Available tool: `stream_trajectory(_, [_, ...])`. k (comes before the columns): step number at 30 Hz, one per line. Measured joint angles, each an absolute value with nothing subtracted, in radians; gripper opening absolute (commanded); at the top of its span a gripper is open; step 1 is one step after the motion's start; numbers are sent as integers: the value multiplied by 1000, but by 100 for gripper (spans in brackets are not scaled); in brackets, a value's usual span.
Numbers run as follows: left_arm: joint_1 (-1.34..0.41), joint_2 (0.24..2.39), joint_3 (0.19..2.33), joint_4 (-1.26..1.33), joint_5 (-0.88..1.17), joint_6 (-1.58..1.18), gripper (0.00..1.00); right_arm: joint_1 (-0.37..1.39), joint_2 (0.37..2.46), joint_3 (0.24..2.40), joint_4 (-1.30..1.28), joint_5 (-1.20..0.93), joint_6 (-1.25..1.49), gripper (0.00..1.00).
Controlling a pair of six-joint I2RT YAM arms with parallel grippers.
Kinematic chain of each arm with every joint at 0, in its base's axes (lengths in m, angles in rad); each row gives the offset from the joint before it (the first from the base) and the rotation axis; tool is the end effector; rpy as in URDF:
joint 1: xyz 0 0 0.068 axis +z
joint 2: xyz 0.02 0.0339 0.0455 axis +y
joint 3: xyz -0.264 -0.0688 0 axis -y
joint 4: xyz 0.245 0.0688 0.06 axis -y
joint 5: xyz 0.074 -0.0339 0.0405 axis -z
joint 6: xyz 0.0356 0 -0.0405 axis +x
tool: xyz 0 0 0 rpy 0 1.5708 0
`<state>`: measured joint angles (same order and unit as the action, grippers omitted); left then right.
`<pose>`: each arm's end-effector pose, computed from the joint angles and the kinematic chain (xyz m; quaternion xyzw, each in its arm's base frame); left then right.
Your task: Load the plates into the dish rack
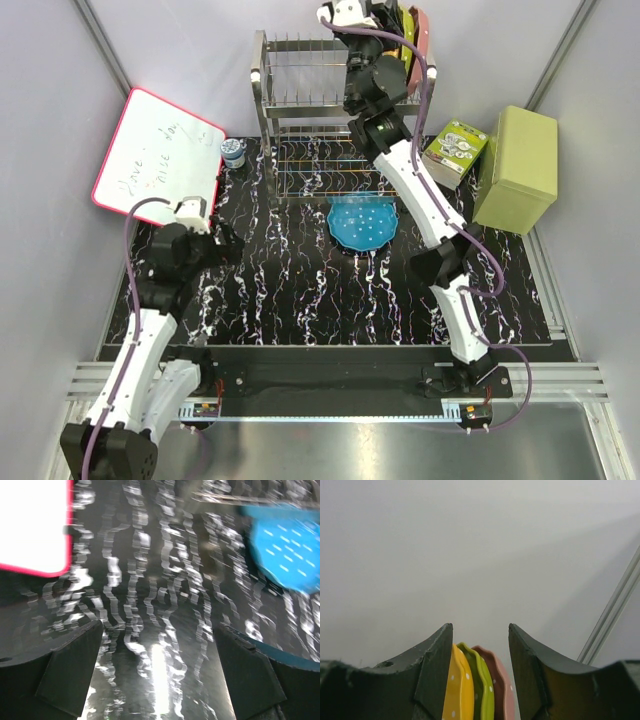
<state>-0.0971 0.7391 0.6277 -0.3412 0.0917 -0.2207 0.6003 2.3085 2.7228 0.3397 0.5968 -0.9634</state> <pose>0.1723 -0.0201 0.2759 -0.0280 0.8467 -0.1222 0.5170 0.4017 0.2507 0.5332 -0.0760 0.4595 -0.2732 0.8417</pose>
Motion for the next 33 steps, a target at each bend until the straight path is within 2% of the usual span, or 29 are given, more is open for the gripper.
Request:
stream_trajectory(3, [-121, 801, 653, -334, 192, -215, 99, 643, 2246, 2701, 340, 608, -993, 60])
stream_trajectory(7, [-242, 940, 720, -307, 262, -209, 99, 667, 2074, 2576, 300, 689, -982, 71])
stream_trajectory(8, [-277, 965, 728, -297, 273, -206, 99, 665, 2015, 2524, 275, 720, -963, 77])
stream_trajectory(11, [-356, 1032, 759, -288, 300, -185, 99, 652, 1767, 2238, 179, 770, -884, 85])
stream_trajectory(14, [-402, 1106, 790, -259, 334, -146, 99, 647, 1518, 1942, 47, 758, -785, 89])
stream_trajectory(20, [-457, 1340, 923, -228, 334, -116, 98, 648, 1225, 1623, -399, 544, -465, 94])
stream_trajectory(23, [-505, 1455, 995, -204, 310, -80, 80, 648, 1125, 1429, -558, 374, -331, 94])
stream_trajectory(24, [-522, 1478, 1007, -196, 309, -63, 57, 648, 1102, 1367, -597, 331, -299, 93])
stream_trajectory(26, [-567, 1526, 1031, -184, 306, -20, 26, 648, 1068, 1255, -664, 264, -250, 89])
stream_trajectory(28, [-607, 1581, 1068, -183, 306, 31, 9, 647, 1043, 1172, -720, 207, -216, 86])
stream_trajectory(33, [-675, 1736, 1195, -162, 302, 105, 3, 636, 952, 1086, -825, 70, -141, 89])
